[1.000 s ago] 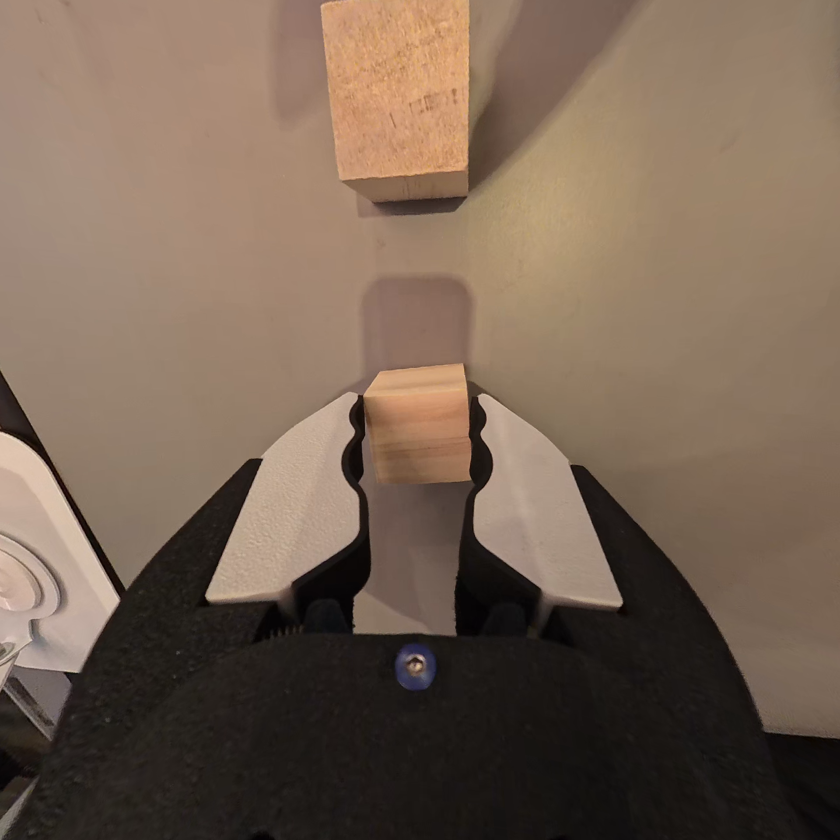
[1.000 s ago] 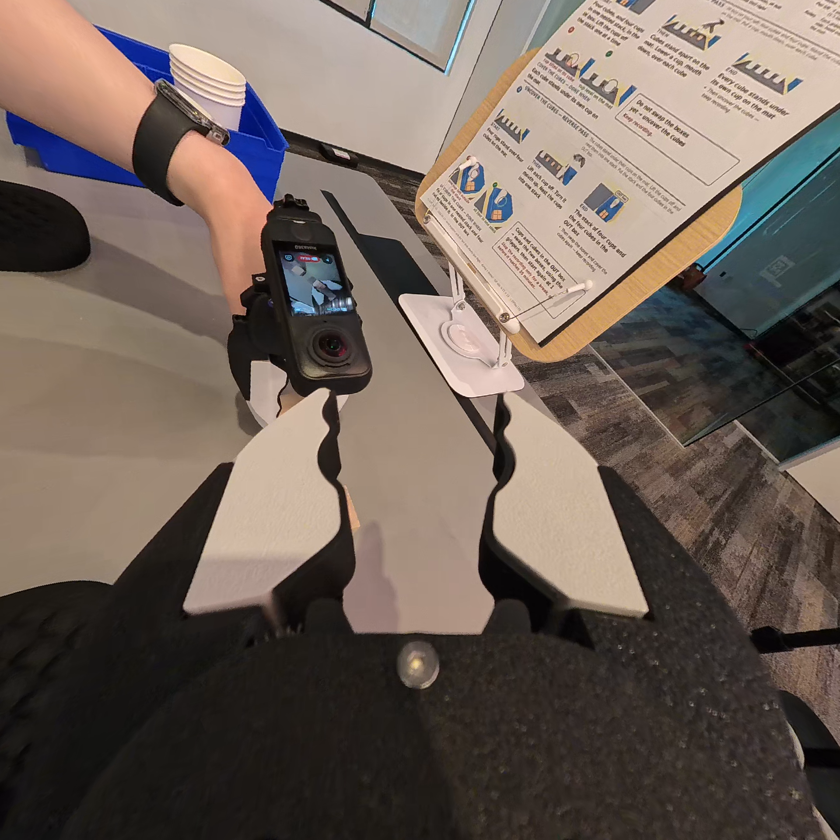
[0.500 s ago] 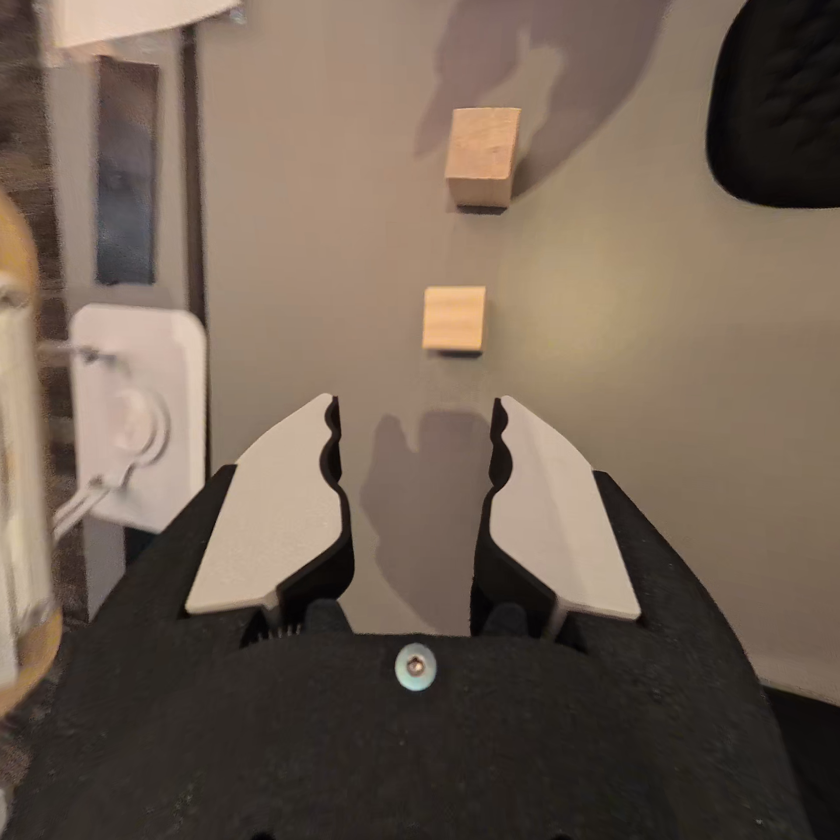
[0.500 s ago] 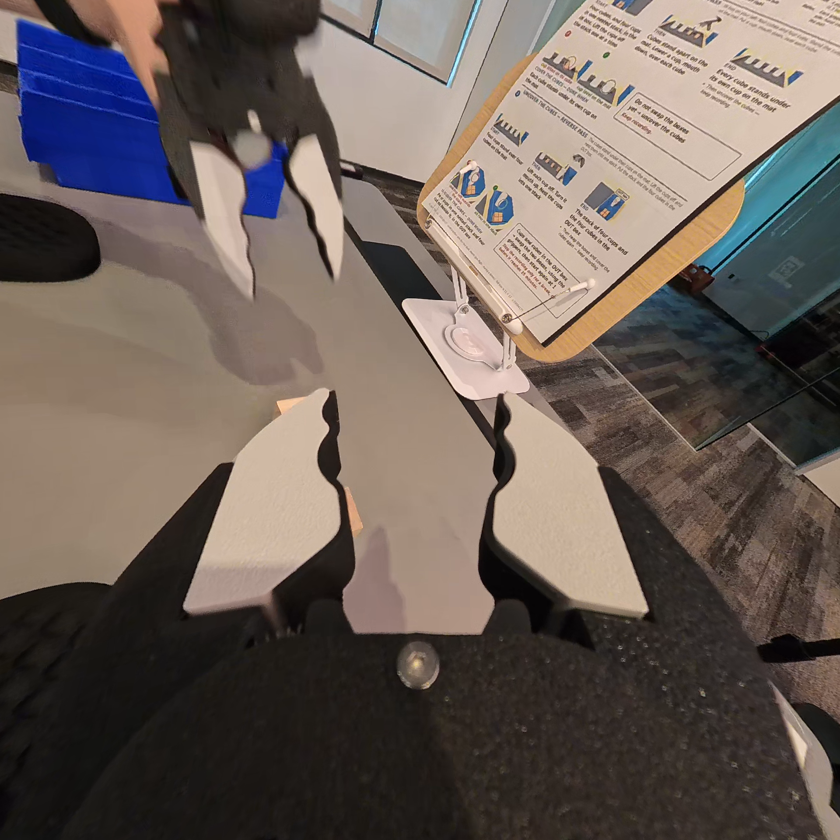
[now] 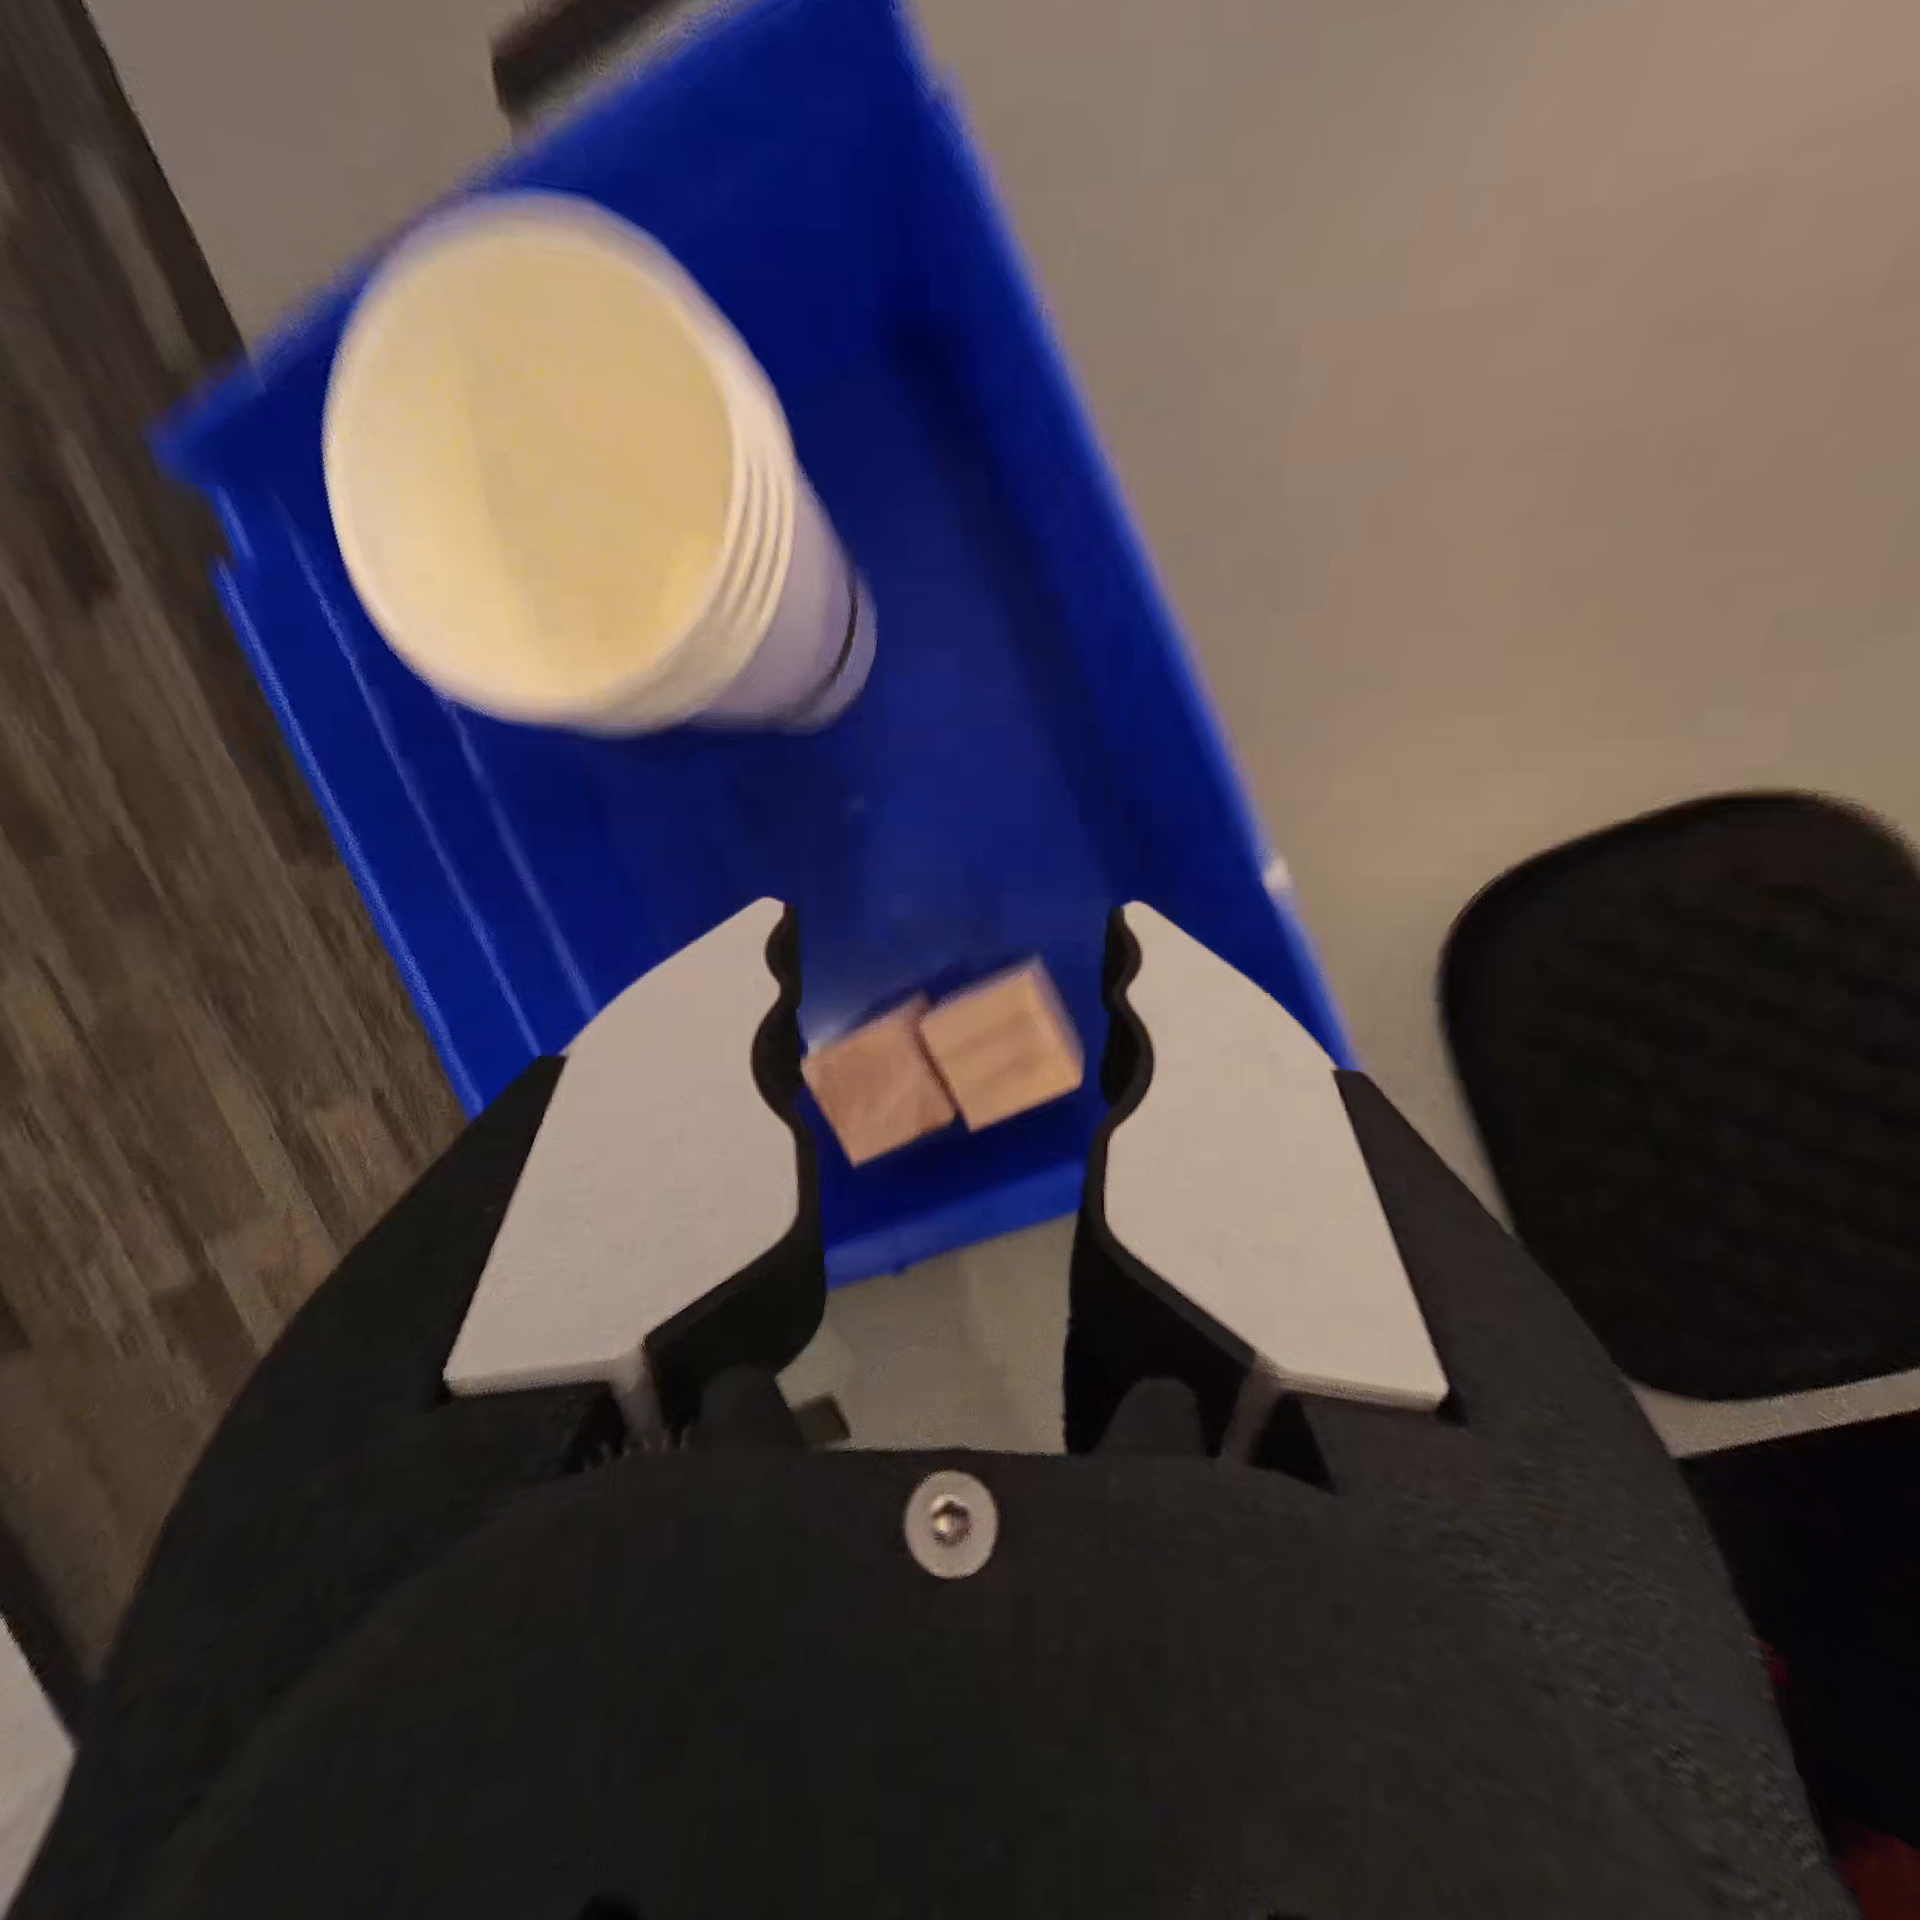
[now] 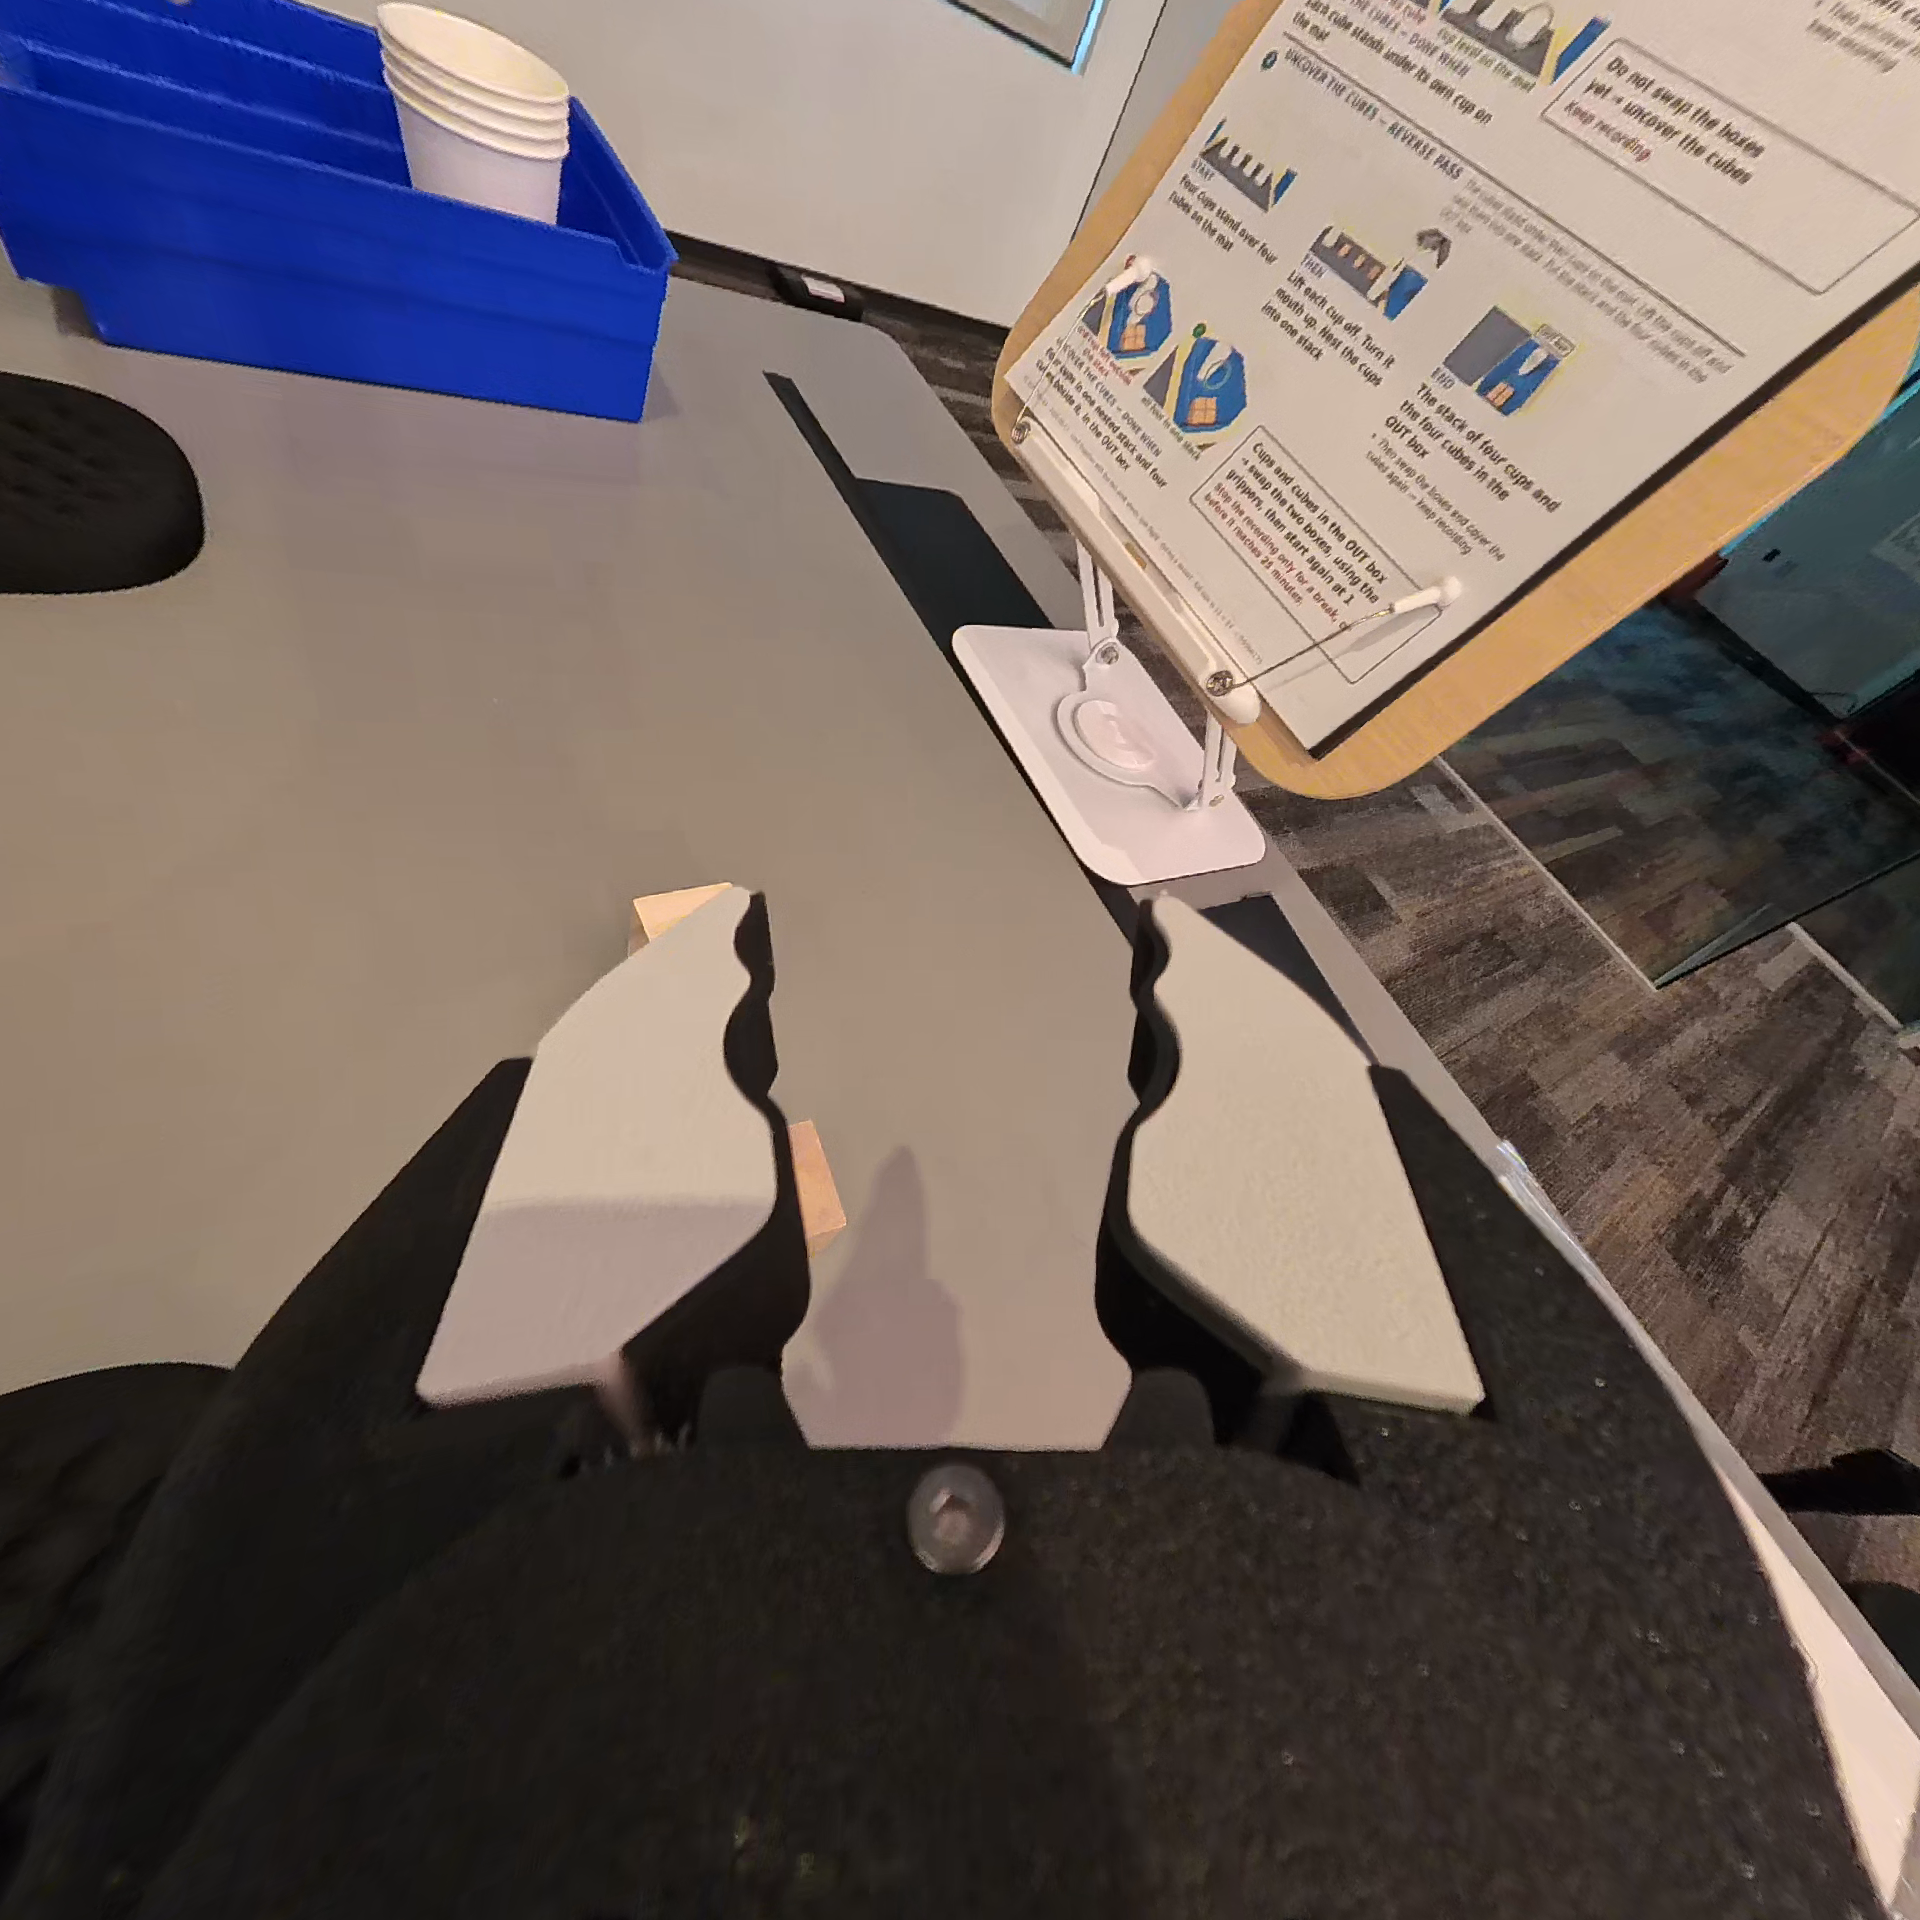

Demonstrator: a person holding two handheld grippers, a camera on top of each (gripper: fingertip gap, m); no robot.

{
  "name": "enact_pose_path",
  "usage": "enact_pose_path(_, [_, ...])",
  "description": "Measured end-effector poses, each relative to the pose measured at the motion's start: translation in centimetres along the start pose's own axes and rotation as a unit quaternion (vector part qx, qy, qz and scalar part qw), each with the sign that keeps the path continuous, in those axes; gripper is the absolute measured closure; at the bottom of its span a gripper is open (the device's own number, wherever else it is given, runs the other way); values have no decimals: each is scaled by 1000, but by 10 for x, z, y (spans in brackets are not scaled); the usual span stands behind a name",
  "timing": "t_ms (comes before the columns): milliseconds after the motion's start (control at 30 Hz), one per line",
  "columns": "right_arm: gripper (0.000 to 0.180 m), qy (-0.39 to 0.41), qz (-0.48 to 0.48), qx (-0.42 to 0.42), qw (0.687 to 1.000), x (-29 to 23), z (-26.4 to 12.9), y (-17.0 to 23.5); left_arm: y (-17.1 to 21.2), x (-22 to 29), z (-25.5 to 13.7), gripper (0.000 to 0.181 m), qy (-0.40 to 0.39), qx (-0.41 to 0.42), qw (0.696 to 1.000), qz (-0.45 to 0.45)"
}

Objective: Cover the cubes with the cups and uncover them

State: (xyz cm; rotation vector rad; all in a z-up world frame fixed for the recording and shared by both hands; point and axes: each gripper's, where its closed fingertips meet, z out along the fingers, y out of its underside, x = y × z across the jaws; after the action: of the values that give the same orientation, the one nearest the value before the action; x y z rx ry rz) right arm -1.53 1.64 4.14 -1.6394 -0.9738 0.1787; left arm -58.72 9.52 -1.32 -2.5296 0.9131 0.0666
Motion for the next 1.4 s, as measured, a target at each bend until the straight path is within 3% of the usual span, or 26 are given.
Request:
enact_pose_path(133, [114,-2,3,-1,1000,2,5,0,64,-31,22,130,-55,-64,995,-48])
enact_pose_path(267, [114,-5,5,3,1000,0,6,1,98,-40,42,125,-45,-101,986,-124])
enact_pose_path(433, [114,-2,8,2,1000,1,4,3,93,-38,51,125,-2,-75,979,-190])
enact_pose_path(967, [114,3,10,3,1000,4,0,6,90,-39,72,126,-13,-90,981,-173])
enact_pose_path(1400, [115,7,11,3,1000,7,-2,6,95,-43,72,118,-20,-103,972,-208])
